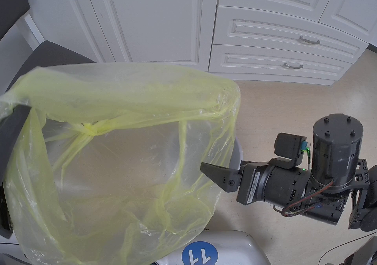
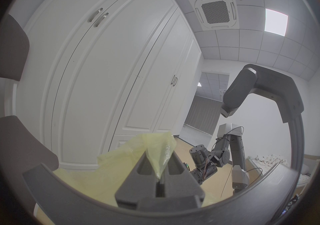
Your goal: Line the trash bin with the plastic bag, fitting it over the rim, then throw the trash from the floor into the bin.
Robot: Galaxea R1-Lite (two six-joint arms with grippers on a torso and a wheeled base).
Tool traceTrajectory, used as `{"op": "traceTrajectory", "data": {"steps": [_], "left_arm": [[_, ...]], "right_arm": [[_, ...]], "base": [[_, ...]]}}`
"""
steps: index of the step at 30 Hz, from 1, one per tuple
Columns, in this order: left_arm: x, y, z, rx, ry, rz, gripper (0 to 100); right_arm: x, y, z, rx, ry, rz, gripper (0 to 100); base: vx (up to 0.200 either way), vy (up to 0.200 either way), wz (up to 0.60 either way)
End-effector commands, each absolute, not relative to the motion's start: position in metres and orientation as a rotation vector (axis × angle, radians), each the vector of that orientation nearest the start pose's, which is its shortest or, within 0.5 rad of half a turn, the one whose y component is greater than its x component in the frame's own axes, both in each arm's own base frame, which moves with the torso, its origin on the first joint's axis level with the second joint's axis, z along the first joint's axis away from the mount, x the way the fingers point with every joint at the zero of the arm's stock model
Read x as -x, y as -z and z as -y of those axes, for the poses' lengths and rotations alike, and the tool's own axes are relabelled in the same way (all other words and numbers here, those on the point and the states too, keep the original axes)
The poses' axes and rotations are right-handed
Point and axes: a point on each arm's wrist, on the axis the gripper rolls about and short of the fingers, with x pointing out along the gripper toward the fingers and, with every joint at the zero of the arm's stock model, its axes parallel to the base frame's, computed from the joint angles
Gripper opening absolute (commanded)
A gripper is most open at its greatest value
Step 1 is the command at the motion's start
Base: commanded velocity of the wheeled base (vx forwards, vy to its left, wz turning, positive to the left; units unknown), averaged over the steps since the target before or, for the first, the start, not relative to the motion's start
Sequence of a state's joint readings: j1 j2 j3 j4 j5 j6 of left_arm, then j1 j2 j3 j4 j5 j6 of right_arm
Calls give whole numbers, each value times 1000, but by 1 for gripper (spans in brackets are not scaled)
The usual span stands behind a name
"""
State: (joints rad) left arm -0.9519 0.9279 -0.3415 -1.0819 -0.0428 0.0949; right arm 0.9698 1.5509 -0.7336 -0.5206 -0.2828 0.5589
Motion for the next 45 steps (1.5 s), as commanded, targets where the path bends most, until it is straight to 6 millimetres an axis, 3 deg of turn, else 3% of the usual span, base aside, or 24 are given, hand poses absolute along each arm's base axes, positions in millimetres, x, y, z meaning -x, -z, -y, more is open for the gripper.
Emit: {"op": "traceTrajectory", "data": {"steps": [1,10,12,13,21,38,45], "left_arm": [[-56,-258,80,147,946,518,0],[-56,-259,79,151,946,521,0],[-56,-259,79,152,945,523,0],[-56,-259,80,151,946,521,0],[-57,-263,81,159,944,529,0],[-56,-264,81,163,948,533,0],[-57,-263,82,160,952,526,0]], "right_arm": [[-164,-178,-219,-358,-599,-445,100],[-168,-143,-225,-469,-792,-337,100],[-168,-142,-226,-471,-796,-332,100],[-168,-130,-229,-491,-826,-302,100],[-170,-99,-237,-510,-868,-262,100],[-169,-109,-235,-525,-874,-225,100],[-179,-122,-248,-641,-842,-178,100]], "base": [[0,0,0],[0,0,0],[0,0,0],[0,0,0],[0,0,0],[0,0,0],[0,0,0]]}}
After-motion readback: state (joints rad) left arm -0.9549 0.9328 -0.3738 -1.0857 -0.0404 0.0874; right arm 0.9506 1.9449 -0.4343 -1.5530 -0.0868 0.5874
